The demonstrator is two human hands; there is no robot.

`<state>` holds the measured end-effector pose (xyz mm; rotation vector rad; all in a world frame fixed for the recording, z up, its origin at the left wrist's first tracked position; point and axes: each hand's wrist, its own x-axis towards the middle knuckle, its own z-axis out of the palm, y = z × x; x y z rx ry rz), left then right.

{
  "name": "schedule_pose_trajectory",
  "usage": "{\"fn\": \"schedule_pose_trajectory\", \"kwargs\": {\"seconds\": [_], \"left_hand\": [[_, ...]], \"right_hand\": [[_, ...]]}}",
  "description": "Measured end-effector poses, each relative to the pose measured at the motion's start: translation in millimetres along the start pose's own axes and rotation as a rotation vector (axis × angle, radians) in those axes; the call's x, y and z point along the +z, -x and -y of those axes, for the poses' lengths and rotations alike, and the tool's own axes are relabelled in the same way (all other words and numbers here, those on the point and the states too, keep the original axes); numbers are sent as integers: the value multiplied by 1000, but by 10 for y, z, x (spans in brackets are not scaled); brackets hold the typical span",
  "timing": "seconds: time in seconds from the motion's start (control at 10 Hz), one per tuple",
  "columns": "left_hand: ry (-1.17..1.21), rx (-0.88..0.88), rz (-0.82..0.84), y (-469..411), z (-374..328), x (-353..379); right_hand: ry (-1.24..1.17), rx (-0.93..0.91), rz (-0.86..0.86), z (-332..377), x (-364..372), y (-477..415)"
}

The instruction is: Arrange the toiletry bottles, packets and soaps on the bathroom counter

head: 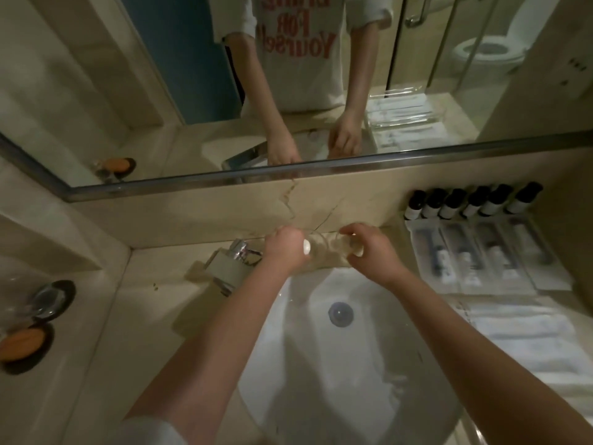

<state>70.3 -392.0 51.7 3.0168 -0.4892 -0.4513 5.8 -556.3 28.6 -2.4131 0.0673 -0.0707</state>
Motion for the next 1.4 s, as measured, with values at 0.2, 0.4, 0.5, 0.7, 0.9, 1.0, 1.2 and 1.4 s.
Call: {"fn": "schedule_pose_trajectory", "kwargs": {"seconds": [0.2,0.4,0.5,0.7,0.9,1.0,1.2,1.4], "left_hand": [[-140,11,122,-371,-36,292],[-155,-47,144,-554,53,419],[-140,-75,149,-602,122,441],[-45,-100,138,-616,227,449],[-23,-88,118,-611,253,430],[-27,-93,121,-598,253,422],[-57,-103,142,-579,240,375],[-90,-86,88,-458,238,198]], "right_hand": [[8,39,37,-206,172,-287],[81,42,176,-207,461,-525],[93,42,224,-152,589,-644],[221,-50,298,-103,753,-735],[253,-63,299,-66,802,-737],[277,-50,299,-49,810,-719],[289,-48,273,-40,747,-688],[305,-50,200,-14,565,-608]]}}
